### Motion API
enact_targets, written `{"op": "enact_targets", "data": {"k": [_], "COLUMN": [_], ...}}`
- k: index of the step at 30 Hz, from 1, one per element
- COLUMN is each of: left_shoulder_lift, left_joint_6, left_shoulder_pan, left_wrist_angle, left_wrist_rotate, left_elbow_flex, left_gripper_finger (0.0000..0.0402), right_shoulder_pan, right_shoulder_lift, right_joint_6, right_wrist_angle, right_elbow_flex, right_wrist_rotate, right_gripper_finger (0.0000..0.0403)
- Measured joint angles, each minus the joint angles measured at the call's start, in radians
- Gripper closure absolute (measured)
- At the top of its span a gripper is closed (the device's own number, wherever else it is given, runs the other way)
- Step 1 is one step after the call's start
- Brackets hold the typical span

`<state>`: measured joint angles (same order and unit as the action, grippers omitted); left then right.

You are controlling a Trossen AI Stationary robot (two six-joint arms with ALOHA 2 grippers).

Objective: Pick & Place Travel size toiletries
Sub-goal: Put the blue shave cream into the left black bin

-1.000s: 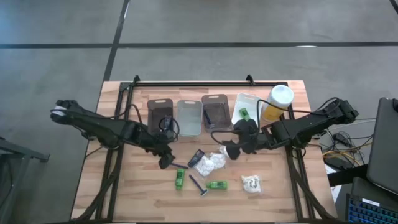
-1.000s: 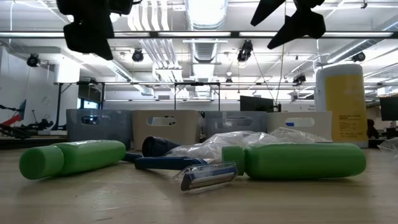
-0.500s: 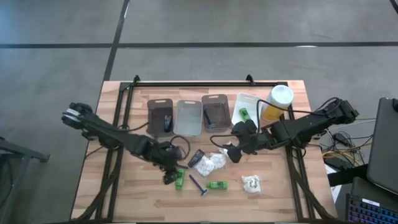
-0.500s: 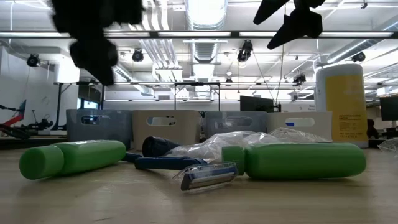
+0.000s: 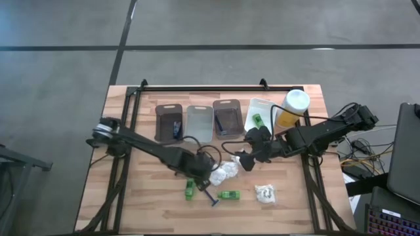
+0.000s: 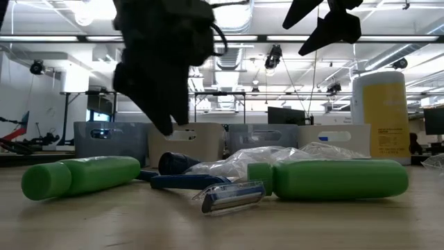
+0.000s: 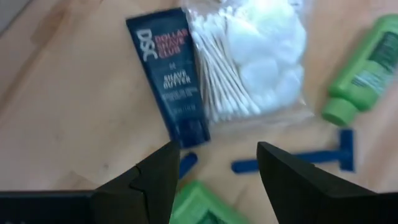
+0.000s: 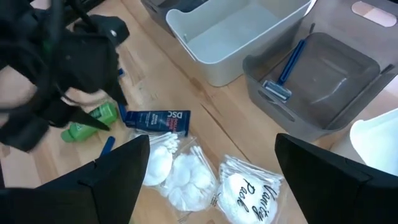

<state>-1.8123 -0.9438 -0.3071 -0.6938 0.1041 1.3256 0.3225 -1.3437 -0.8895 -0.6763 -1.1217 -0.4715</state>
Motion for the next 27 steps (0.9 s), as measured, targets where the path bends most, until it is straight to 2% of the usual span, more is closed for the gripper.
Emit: {"op": "enact_targets", "data": {"k": [8, 20, 23, 27], "left_shoulder_lift": [-0.125, -0.189, -0.195, -0.197], "left_joint_6": [0.028, 0.057, 0.059, 0.076], "left_shoulder_pan": [0.025, 0.061, 0.062, 0.062], "left_wrist_angle": [-0.131, -0.113, -0.11, -0.108], "left_wrist_rotate": [0.003, -0.017, -0.017, -0.012], "left_elbow_flex": [0.132, 0.109, 0.109, 0.109], "left_gripper_finger": [0.0183, 0.0186, 0.0199, 0.0242], "right_shoulder_pan": [0.0, 0.0, 0.0, 0.0], "right_shoulder_lift": [0.0, 0.0, 0.0, 0.0], "right_joint_6": [-0.016, -0.016, -0.016, -0.016], "right_wrist_angle": [0.0, -0.011, -0.031, -0.052], "right_elbow_flex": [0.001, 0.002, 0.002, 0.002], "right_wrist_rotate": [-0.001, -0.001, -0.001, -0.001], "right_gripper_finger": [0.0041, 0.0039, 0.0039, 0.0039]}}
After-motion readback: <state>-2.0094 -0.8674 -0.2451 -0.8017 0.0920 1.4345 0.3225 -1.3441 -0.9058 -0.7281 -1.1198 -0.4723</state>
